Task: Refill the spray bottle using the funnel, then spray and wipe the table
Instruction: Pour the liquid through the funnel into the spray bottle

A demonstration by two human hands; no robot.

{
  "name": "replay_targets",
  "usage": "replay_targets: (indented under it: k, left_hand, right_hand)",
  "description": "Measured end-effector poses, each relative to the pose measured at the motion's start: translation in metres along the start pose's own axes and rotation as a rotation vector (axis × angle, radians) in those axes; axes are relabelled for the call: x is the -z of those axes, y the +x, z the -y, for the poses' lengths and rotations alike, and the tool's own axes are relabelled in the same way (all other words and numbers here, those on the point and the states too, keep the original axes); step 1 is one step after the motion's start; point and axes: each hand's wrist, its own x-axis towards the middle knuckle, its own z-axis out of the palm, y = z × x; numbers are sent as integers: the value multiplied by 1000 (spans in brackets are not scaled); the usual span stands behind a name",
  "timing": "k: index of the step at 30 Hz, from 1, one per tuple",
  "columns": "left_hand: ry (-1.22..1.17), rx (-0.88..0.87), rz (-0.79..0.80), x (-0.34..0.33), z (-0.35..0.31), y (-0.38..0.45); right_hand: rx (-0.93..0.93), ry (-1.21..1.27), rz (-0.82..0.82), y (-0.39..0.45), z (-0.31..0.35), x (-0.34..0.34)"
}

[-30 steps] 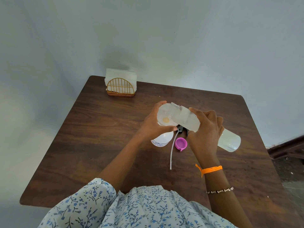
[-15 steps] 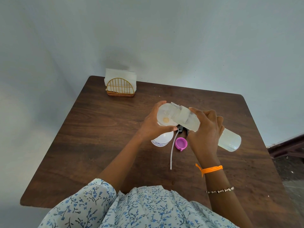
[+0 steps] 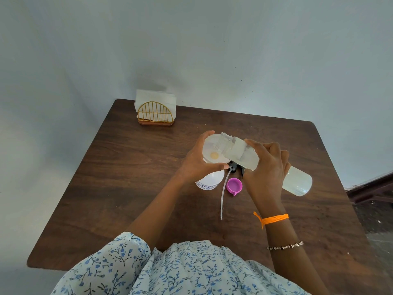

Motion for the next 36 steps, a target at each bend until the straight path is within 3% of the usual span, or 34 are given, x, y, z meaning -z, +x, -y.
replay_targets:
  k: [36]
  left_hand:
    - [10,12,11,0,-2,-1]
  right_hand:
    - [-23,-5,15,-1,2,2]
